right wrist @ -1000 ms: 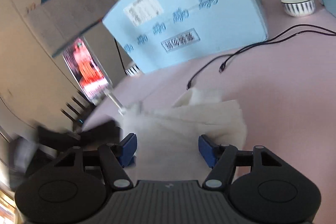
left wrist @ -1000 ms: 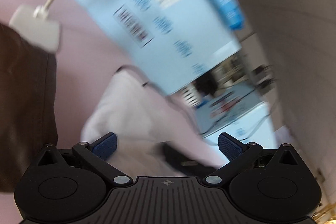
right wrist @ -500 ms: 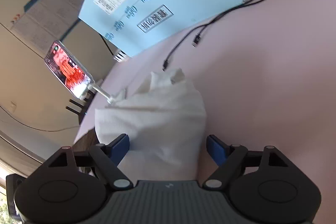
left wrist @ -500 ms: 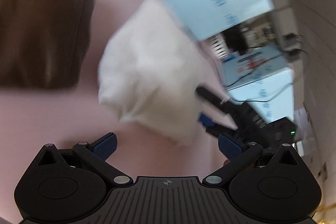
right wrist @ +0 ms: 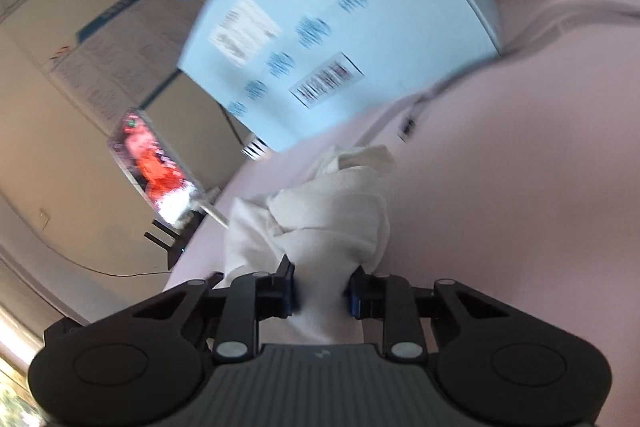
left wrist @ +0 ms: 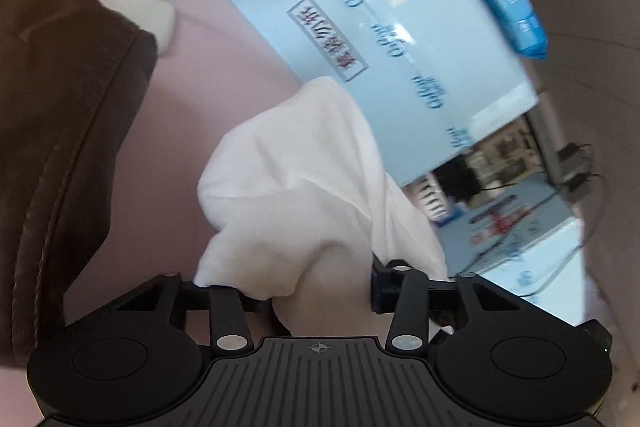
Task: Fold clothes
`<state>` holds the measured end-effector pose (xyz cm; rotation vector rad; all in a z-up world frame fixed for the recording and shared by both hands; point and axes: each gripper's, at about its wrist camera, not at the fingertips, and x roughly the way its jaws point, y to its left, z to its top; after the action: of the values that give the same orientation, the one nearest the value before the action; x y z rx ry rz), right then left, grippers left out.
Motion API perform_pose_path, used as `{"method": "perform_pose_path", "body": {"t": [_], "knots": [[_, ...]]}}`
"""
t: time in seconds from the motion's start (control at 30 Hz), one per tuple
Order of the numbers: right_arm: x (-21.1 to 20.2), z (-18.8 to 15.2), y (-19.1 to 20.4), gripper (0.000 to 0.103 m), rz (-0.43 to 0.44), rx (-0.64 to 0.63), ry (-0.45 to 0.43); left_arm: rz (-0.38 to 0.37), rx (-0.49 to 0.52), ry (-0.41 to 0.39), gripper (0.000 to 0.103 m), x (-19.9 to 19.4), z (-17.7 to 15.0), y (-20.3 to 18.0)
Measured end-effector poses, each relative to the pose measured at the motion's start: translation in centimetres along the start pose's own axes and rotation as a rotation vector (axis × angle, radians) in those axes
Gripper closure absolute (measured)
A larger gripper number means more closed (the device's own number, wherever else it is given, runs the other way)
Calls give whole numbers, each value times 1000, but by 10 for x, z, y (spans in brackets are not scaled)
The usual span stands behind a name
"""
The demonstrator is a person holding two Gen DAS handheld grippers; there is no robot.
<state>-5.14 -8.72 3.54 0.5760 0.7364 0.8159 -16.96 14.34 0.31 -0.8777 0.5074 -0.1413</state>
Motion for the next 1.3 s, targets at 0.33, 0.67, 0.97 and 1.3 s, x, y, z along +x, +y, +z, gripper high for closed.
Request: {"method": "perform_pose_path", "body": {"t": [0.33, 0.67, 0.97, 1.3], "knots": [[16, -5, 114, 76, 324, -144, 71, 29, 176, -212, 65, -145, 39, -42], [155, -71, 125, 71, 171, -61, 367, 282, -85, -219, 61, -195, 46, 80], [140, -72, 145, 47, 102, -188, 323, 470, 84, -442, 31, -264, 46, 30], [97, -78, 169, 39, 56, -346, 180, 471, 89, -293, 23, -189, 69, 63]]}}
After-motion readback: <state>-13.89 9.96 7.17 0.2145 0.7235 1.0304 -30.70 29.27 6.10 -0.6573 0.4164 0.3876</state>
